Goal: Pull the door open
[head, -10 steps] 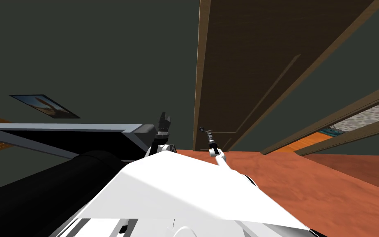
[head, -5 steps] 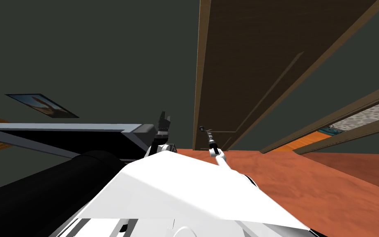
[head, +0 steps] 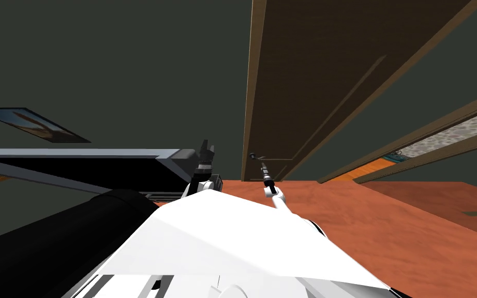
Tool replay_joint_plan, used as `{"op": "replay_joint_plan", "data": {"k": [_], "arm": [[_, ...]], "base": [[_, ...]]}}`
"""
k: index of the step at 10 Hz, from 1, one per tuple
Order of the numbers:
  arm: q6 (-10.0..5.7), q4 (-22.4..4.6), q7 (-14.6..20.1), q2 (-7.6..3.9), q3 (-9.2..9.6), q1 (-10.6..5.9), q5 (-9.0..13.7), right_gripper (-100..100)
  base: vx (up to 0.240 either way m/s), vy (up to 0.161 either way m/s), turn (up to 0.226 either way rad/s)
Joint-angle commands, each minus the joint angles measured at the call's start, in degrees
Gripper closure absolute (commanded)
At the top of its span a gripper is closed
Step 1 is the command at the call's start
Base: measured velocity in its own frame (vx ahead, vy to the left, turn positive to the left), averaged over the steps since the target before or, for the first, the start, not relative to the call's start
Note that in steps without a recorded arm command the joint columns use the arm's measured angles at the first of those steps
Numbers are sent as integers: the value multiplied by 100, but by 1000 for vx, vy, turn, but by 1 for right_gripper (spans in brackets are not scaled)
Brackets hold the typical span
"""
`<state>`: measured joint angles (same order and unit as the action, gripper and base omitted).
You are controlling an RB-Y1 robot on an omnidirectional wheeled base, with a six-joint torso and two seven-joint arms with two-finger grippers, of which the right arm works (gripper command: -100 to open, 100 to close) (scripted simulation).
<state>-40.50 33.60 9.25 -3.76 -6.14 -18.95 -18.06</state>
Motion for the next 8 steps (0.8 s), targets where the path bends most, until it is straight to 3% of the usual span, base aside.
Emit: {"op": "replay_joint_plan", "data": {"k": [1,7,8], "arm": [[-4,-14,-11,-29,-3,-13,0,-100],[11,-25,-83,-144,-2,-51,-9,-100],[51,-55,-187,26,1,-93,-11,-100]], "base": [[-201,-46,-5],[-203,-42,-32],[-82,-30,-59]]}}
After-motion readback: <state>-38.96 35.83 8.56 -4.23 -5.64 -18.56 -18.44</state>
